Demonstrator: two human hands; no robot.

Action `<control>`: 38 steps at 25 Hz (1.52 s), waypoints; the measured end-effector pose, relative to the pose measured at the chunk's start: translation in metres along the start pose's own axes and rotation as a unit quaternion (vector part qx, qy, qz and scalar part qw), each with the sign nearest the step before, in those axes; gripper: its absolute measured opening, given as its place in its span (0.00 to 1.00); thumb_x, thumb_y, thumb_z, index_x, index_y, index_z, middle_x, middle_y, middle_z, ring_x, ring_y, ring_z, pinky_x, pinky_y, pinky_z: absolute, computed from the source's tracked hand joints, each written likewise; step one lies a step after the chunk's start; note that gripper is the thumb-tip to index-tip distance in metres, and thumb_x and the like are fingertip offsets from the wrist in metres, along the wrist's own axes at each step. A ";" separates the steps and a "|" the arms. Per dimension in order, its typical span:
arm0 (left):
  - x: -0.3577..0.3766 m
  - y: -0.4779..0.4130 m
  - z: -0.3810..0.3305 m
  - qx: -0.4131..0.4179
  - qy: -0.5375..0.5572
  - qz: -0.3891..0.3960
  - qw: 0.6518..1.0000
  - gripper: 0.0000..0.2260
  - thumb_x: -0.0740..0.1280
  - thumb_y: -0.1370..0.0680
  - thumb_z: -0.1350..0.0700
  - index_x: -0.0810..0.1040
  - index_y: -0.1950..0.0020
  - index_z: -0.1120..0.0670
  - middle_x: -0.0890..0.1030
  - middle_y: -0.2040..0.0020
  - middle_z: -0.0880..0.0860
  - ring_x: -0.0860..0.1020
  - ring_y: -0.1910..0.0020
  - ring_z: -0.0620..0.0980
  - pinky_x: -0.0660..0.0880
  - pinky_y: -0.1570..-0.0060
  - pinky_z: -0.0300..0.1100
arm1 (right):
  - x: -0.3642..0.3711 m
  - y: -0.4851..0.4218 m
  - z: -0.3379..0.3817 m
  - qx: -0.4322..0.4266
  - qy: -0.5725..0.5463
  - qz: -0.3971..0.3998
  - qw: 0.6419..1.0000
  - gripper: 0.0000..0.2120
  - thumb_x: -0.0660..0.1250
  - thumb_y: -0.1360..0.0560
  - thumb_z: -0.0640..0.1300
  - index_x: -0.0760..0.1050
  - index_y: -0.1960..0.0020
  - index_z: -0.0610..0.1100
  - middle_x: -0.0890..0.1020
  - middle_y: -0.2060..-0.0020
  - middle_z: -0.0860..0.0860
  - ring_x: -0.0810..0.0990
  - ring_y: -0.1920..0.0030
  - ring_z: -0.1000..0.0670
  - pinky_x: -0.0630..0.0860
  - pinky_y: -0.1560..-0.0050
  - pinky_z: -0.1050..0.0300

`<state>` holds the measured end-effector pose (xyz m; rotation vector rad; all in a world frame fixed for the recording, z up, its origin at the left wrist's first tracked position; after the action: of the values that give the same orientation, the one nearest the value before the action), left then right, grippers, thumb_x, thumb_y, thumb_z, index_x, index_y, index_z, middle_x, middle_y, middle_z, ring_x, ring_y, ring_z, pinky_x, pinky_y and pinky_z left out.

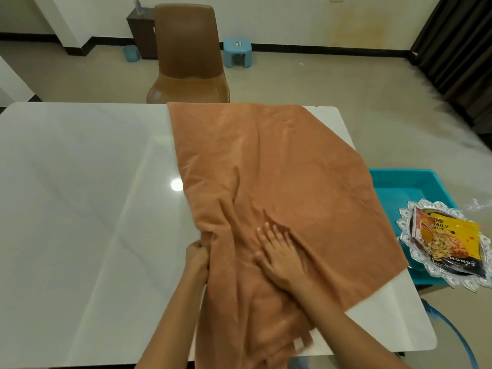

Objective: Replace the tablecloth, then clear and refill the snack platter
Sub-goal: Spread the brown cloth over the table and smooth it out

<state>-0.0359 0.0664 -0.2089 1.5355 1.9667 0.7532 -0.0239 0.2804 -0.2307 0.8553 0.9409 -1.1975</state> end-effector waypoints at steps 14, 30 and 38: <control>-0.109 -0.015 -0.020 0.067 -0.097 -0.191 0.974 0.19 0.55 0.19 0.48 0.77 0.43 0.60 0.80 0.46 0.61 0.78 0.51 0.59 0.75 0.47 0.53 | -0.041 -0.031 -0.016 0.119 0.030 -0.112 0.986 0.32 0.51 0.25 0.58 0.67 0.30 0.39 0.66 0.29 0.38 0.59 0.26 0.40 0.54 0.26 0.40; -0.158 0.006 -0.101 0.287 -0.230 -0.328 0.870 0.08 0.66 0.23 0.52 0.76 0.49 0.55 0.80 0.58 0.58 0.77 0.57 0.60 0.71 0.58 0.48 | -0.041 0.009 -0.076 0.150 0.056 -0.033 0.987 0.46 0.46 0.32 0.75 0.53 0.23 0.48 0.56 0.24 0.47 0.57 0.24 0.46 0.53 0.27 0.51; -0.196 0.042 -0.078 0.278 -0.257 -0.289 0.879 0.24 0.62 0.21 0.43 0.73 0.69 0.60 0.75 0.72 0.57 0.72 0.70 0.57 0.67 0.66 0.41 | -0.033 0.092 -0.081 0.241 0.036 -0.048 0.969 0.44 0.47 0.31 0.74 0.48 0.22 0.51 0.54 0.23 0.51 0.58 0.25 0.48 0.59 0.28 0.49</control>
<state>-0.0200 -0.1241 -0.1105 1.1299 2.1157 -0.4683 0.0522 0.3815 -0.2263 1.2575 0.7632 -1.5183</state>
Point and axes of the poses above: each hand's wrist, its own y-axis away from the middle knuckle, its own x-axis out of the palm, z = x × y, the point moved 8 cm from there along -y, towards the middle knuckle
